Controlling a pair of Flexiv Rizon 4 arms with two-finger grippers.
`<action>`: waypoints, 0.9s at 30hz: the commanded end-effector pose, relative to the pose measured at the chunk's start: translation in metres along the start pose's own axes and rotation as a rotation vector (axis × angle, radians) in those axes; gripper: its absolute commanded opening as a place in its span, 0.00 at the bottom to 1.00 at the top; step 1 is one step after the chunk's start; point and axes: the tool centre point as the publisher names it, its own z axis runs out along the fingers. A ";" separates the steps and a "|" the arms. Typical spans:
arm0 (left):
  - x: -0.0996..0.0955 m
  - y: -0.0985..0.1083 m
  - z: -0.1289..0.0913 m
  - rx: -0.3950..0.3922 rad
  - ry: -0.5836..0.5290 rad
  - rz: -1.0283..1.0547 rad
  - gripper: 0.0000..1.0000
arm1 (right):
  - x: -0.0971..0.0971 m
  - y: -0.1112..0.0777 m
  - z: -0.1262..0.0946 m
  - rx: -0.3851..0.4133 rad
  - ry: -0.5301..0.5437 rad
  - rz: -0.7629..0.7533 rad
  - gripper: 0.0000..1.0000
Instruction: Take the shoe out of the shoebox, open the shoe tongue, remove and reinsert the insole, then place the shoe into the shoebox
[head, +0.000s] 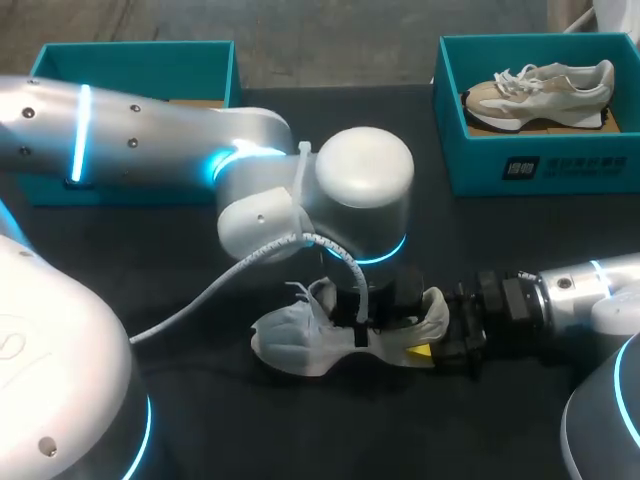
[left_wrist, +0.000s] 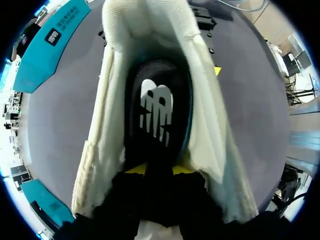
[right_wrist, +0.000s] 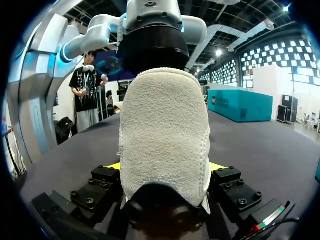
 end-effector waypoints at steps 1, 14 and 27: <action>-0.016 0.001 0.012 -0.002 -0.004 -0.007 0.24 | 0.002 0.002 0.000 0.002 0.002 0.000 0.00; -0.016 0.002 0.003 0.082 0.053 -0.016 0.00 | 0.002 0.002 0.000 0.002 0.002 0.000 0.00; -0.011 0.006 -0.026 0.282 0.223 0.023 0.00 | 0.002 0.002 0.000 0.002 0.002 0.000 0.00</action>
